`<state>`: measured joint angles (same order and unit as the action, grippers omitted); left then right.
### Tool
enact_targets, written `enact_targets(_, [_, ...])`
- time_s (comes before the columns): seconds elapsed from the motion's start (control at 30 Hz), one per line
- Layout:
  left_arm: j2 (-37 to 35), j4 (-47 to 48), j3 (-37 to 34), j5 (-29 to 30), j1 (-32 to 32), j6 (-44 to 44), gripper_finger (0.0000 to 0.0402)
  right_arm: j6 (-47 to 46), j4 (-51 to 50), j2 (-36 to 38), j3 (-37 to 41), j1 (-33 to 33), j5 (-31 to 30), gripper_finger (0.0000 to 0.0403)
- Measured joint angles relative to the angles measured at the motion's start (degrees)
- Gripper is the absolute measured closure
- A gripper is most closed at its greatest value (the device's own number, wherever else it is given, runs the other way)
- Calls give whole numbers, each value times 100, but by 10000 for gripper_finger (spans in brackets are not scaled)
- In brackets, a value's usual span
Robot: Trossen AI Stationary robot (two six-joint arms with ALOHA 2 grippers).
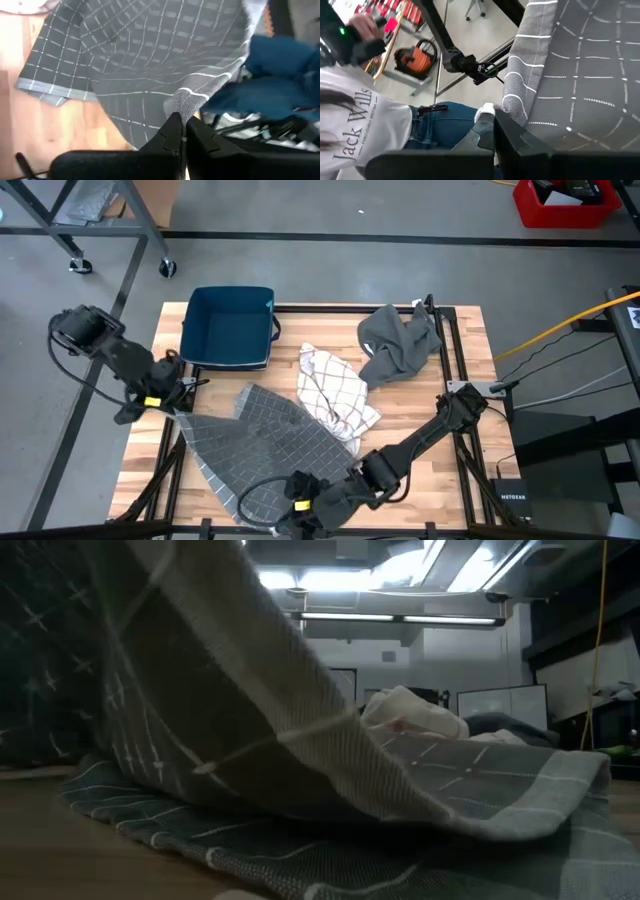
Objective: Fold towel
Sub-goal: Fold the gray patterned towel
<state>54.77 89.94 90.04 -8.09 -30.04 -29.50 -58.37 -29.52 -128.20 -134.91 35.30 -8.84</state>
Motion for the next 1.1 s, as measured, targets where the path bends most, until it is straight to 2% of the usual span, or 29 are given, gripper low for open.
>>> enact_targets(0.13, [-43, 9, -617, 311, 0, 363, 401, -465, 10, -32, -2, 169, -528, 400])
enact_targets(0.4, [-114, -225, -1515, 1843, 2, 976, 401, -1058, -88, -44, 0, 425, -1388, 400])
enact_targets(0.6, [-114, -969, -1861, 2587, 2, 1414, 401, -1966, -773, -44, -2, 453, -1232, 400])
enact_targets(0.83, [-41, -1774, -1993, 3803, 9, 2197, 401, -2794, -1815, -44, -2, 446, -1220, 400])
enact_targets(0.93, [-33, -2043, -2199, 3938, 9, 2575, 401, -3247, -2263, -44, -2, 445, -1218, 400])
enact_targets(1.1, [-27, -2513, -2803, 4149, 9, 2929, 401, -3340, -2707, -44, -2, 445, -1211, 400])
